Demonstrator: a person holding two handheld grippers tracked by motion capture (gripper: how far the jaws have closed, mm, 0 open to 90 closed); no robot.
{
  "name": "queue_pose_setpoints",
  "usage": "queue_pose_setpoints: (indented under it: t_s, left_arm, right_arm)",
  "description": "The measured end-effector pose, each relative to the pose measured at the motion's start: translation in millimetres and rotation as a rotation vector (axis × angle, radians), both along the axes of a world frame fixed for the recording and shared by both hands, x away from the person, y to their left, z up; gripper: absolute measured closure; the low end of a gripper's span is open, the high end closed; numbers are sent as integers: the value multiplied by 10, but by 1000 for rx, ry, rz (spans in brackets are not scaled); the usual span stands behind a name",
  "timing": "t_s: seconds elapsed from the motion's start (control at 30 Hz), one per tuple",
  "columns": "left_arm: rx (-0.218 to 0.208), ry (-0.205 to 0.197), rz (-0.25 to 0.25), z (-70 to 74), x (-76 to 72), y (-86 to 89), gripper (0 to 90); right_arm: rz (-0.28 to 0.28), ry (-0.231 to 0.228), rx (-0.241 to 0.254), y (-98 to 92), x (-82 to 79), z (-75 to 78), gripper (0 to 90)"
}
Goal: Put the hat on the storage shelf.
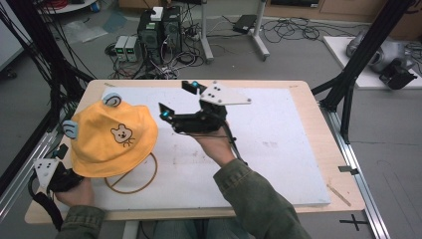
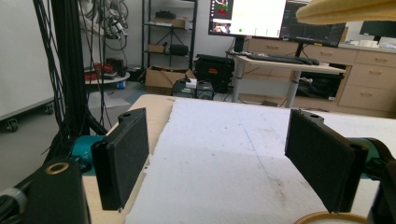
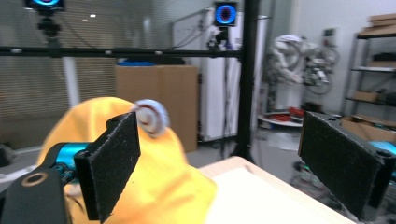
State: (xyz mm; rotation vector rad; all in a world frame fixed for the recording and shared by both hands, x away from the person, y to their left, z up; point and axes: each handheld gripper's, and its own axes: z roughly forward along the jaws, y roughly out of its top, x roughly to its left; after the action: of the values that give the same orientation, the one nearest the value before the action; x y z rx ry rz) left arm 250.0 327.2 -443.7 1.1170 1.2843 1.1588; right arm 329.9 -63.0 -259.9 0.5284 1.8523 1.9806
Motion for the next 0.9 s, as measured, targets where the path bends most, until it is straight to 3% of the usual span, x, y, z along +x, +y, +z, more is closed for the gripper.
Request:
queue_pose_setpoints:
  t_s: [0.1, 0.13, 0.17, 0.2, 0.23, 0.27, 0.37, 0.47, 0.5, 0.6, 0.63, 0.73, 0.77, 0.87, 0.9]
  left_arm:
    - [-1, -2, 8, 1, -8, 9, 220]
    - [-1, -2, 10, 1, -11, 13, 220]
    - [-1, -1, 10, 2, -13, 14, 219]
    - [1, -2, 9, 3, -13, 12, 219]
    - [0, -3, 8, 4, -13, 9, 220]
    - [2, -2, 9, 6, -14, 6, 220]
    - [2, -1, 7, 0, -9, -3, 220]
    - [2, -3, 6, 8, -15, -17, 220]
    - [3, -4, 5, 11, -16, -21, 220]
    - [6, -5, 2, 11, -16, -29, 220]
    - [5, -4, 1, 6, -12, -32, 220]
    - [7, -1, 2, 0, -10, -29, 220]
    - [5, -2, 5, -1, -10, -27, 220]
    - [2, -3, 8, 2, -16, -15, 220]
    - [2, -2, 8, 2, -17, -13, 219]
  right_arm:
    - [-81, 7, 20, -365, 23, -8, 124]
    - [-81, 7, 20, -365, 23, -8, 124]
    - [-128, 6, 26, -561, 31, -22, 124]
    - [-128, 6, 26, -561, 31, -22, 124]
    - [-172, 14, 22, -756, 35, -44, 124]
    - [-172, 14, 22, -756, 35, -44, 124]
    - [-252, 20, 24, -1109, 9, -118, 121]
    - [-291, 20, 33, -1266, -7, -165, 121]
    - [-335, 20, 36, -1407, -20, -204, 121]
    - [-372, 19, 39, -1531, -38, -234, 121]
    - [-402, 23, 51, -1653, -61, -272, 121]
    - [-441, 19, 53, -1728, -90, -314, 121]
    - [-490, 12, 36, -1795, -126, -394, 121]
    - [-533, 13, 15, -1856, -152, -509, 122]
    - [-581, 31, -7, -1904, -171, -630, 122]
